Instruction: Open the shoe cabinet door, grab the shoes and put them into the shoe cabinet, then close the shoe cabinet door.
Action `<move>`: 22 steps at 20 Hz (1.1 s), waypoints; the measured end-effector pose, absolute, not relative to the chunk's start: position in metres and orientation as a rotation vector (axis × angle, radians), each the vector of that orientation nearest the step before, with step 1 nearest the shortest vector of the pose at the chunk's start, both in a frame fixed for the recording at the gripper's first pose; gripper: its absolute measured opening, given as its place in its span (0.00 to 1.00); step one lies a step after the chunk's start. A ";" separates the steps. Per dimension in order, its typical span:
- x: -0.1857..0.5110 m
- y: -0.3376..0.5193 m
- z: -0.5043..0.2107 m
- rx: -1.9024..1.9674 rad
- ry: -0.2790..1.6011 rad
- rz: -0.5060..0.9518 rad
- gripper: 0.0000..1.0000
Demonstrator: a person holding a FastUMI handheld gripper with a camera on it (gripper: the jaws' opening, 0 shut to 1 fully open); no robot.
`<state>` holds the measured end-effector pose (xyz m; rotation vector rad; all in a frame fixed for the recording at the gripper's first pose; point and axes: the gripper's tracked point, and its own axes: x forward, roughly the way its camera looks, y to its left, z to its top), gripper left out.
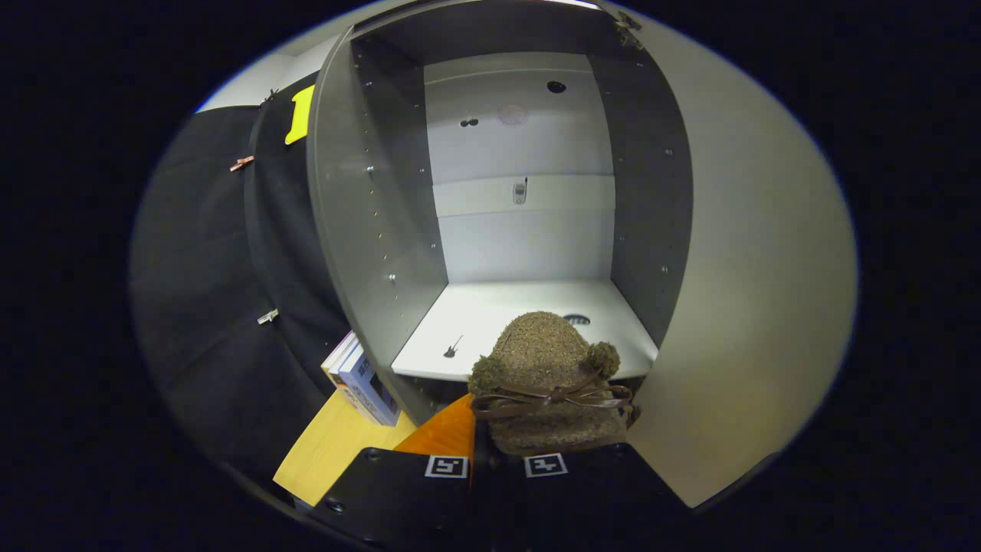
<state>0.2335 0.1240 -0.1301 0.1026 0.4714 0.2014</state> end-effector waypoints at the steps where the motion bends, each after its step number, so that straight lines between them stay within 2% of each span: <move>1: 0.246 0.124 -0.130 0.090 0.473 0.204 0.12; 12: 0.388 0.159 -0.163 0.063 0.530 0.215 0.12; 22: 0.480 0.160 -0.200 0.052 0.582 0.091 0.12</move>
